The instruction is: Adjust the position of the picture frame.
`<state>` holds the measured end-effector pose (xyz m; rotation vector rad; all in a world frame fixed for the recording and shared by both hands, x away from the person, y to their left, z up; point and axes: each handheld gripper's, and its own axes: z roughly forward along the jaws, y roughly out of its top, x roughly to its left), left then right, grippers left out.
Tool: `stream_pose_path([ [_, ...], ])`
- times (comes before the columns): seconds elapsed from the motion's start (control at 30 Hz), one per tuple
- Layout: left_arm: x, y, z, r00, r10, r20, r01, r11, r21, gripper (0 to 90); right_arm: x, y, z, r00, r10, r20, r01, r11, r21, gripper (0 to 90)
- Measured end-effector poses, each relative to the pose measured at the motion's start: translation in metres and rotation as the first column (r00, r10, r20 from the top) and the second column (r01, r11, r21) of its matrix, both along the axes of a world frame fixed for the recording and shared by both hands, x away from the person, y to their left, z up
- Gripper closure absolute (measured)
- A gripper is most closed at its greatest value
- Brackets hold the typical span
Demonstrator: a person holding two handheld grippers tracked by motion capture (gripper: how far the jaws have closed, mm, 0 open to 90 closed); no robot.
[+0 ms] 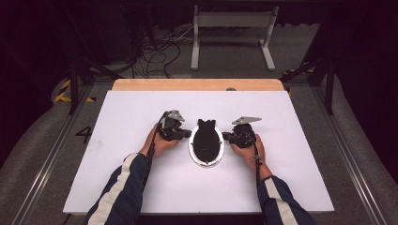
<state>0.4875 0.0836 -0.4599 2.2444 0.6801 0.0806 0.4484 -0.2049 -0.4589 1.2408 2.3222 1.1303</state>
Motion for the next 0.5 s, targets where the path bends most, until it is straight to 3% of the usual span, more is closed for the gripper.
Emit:
stream_pose_path([
  [0.13, -0.005, -0.002, -0.002, 0.9996, -0.025, -0.017, 0.025, 0.9994, -0.024, 90.0, -0.005, -0.005, 0.001, 0.9999, 0.015, 0.001, -0.015, 0.9998, -0.014, 90.0],
  [0.5, -0.024, -0.005, -0.001, 0.9946, -0.104, 0.0, 0.104, 0.9946, -0.007, 90.0, -0.025, -0.016, 0.0, 0.9991, 0.043, -0.004, -0.043, 0.9991, -0.004, 90.0],
])
